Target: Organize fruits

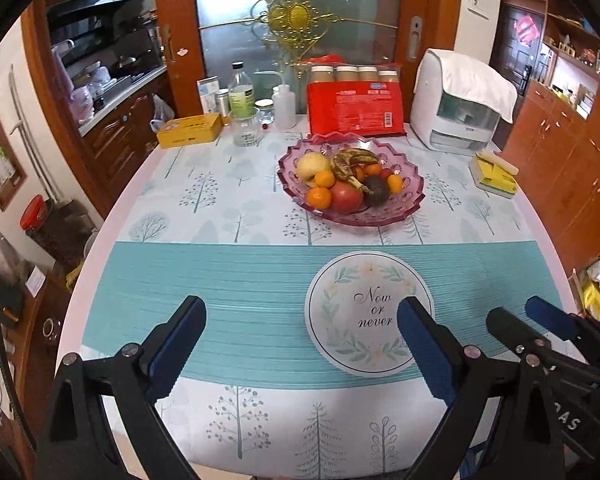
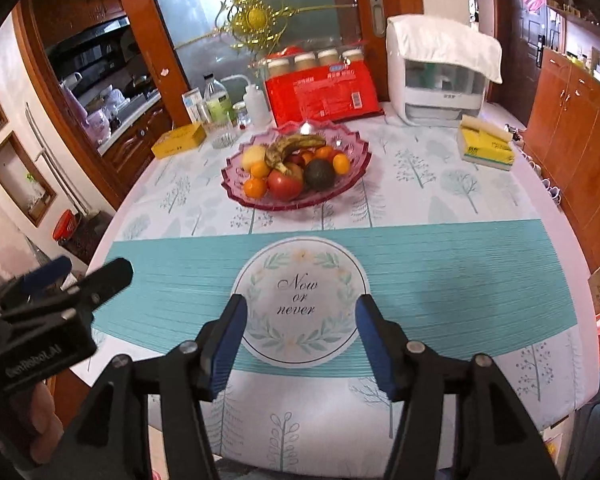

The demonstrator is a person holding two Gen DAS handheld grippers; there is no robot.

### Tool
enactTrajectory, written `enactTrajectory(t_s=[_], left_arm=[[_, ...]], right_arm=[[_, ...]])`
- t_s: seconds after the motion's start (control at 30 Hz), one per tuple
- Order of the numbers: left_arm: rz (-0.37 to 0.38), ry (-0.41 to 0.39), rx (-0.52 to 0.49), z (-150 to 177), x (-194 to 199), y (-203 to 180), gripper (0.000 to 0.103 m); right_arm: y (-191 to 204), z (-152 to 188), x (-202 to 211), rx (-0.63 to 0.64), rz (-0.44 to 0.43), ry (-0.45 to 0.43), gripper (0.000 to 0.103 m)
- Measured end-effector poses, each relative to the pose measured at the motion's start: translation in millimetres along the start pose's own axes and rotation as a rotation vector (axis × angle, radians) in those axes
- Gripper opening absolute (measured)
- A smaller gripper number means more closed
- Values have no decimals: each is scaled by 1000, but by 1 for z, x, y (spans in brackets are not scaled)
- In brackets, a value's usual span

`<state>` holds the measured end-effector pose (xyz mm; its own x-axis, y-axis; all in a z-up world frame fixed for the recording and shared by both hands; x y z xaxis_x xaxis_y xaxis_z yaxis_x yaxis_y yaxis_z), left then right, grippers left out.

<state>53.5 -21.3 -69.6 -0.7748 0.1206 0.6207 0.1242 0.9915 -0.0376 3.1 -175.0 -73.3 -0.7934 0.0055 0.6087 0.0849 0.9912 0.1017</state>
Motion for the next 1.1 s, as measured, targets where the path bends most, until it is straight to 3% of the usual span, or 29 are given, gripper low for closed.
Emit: enactTrajectory(t_s=[0.23, 1.1], left_arm=[[-4, 9, 24, 3, 3, 5, 96], [-6, 18, 9, 4, -1, 1, 96]], right_arm=[[12, -11, 7, 40, -8, -33, 64], [13, -8, 4, 14, -16, -12, 65]])
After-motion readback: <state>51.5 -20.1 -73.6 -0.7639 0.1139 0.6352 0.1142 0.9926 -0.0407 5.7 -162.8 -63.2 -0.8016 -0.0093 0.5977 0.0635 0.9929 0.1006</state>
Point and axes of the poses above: each gripper's, at about its wrist camera, not at the fingertips, and x roughly against the way its jaws point, y to its left, z to its underside, the point moved 10 cm from there along -x, roughly the way its jaws point, and after that the axes turned 14 degrees about -y, right-handed, at the moved point
